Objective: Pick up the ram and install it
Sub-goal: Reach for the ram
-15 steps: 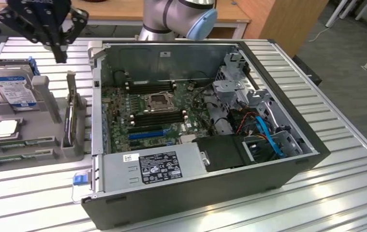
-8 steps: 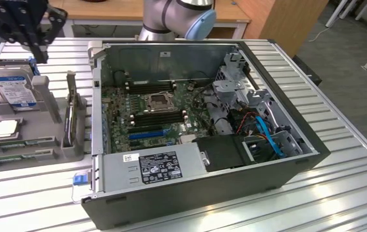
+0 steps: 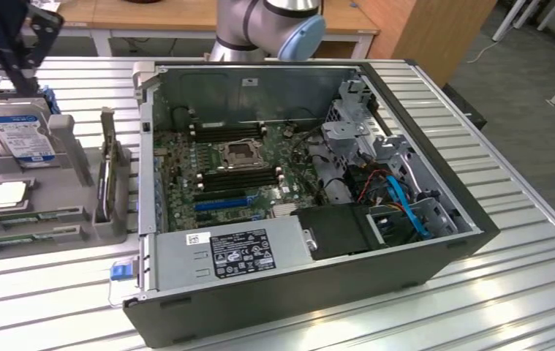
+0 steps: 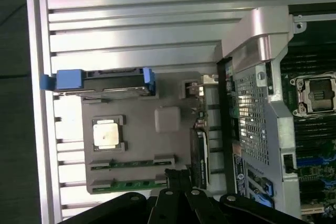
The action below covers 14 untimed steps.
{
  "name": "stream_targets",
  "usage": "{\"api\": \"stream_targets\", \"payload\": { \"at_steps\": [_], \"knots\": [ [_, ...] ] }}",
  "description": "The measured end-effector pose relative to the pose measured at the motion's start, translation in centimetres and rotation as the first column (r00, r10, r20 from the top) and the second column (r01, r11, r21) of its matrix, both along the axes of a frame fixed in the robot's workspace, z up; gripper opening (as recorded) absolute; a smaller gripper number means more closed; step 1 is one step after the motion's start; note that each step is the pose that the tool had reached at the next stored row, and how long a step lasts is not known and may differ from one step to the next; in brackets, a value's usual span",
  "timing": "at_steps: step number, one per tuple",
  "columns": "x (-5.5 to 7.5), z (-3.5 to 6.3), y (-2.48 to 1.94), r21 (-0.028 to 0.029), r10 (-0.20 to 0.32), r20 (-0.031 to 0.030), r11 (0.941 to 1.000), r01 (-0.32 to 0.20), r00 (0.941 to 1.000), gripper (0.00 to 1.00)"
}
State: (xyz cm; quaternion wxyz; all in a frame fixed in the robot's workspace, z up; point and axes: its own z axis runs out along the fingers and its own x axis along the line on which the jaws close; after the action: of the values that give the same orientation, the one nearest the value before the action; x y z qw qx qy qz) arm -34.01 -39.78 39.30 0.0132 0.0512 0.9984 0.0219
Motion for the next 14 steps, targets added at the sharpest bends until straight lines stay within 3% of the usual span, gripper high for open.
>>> {"api": "stream_targets", "payload": {
  "at_steps": [7,14],
  "knots": [
    [-3.2,-0.01,0.0,0.0001,0.0,0.0002,1.0,0.0,1.0,0.11],
    [-3.3,0.0,0.0,0.0,0.001,0.0001,1.0,-0.001,1.0,0.11]
  ]
}}
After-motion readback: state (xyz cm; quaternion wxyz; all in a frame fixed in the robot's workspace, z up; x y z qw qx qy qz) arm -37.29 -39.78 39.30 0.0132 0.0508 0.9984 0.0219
